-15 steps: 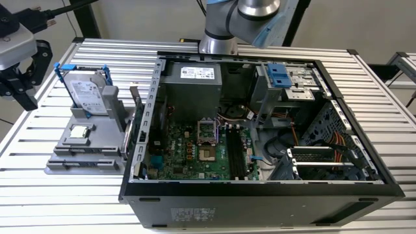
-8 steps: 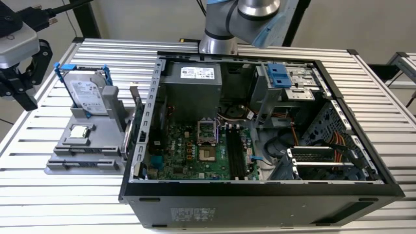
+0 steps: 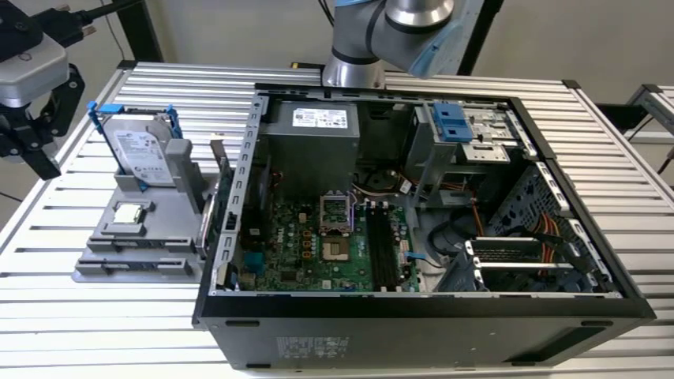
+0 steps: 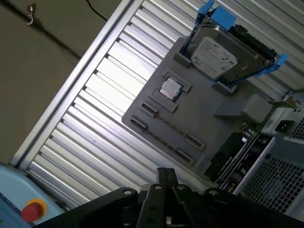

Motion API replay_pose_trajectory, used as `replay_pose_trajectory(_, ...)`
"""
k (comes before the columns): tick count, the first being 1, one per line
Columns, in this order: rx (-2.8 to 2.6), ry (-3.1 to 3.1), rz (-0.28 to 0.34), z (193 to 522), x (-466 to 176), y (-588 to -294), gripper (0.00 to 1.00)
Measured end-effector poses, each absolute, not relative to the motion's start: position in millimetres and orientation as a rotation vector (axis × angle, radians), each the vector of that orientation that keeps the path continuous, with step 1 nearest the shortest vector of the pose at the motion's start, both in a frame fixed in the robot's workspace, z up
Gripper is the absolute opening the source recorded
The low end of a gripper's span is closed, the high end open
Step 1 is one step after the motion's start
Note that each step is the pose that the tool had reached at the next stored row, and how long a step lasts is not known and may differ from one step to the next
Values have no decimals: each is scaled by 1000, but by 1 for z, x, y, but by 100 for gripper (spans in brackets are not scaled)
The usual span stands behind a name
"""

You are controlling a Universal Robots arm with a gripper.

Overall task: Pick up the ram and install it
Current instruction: 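Pick up the ram and move it above insertion slot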

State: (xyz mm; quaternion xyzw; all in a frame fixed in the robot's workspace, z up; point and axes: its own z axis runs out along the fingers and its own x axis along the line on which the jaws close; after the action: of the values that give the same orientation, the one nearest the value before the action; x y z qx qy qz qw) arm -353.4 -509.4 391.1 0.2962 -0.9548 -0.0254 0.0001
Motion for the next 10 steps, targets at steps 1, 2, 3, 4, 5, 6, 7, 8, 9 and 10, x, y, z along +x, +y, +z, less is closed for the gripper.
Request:
replay_pose_trajectory(1, 938, -2997, -80, 391, -353, -509, 0)
replay_pose_trajectory(2, 945, -2995, -80, 391, -353, -509, 0)
replay_pose_trajectory(3, 952, -2992, -80, 391, -353, -509, 0)
replay_pose_trajectory(4, 958, -2990, -80, 391, -353, -509, 0)
replay_pose_trajectory(5, 963, -2989, -80, 391, -353, -509, 0)
replay_pose_trajectory(6, 968, -2987, -80, 391, -353, -509, 0)
replay_pose_trajectory(7, 973, -2985, -80, 391, -353, -509, 0)
replay_pose_trajectory(8, 977, -2984, -80, 391, -353, -509, 0)
replay_pose_trajectory(9, 982, -2982, -80, 391, -353, -509, 0)
replay_pose_trajectory(10, 987, -2980, -79, 391, -353, -509, 0)
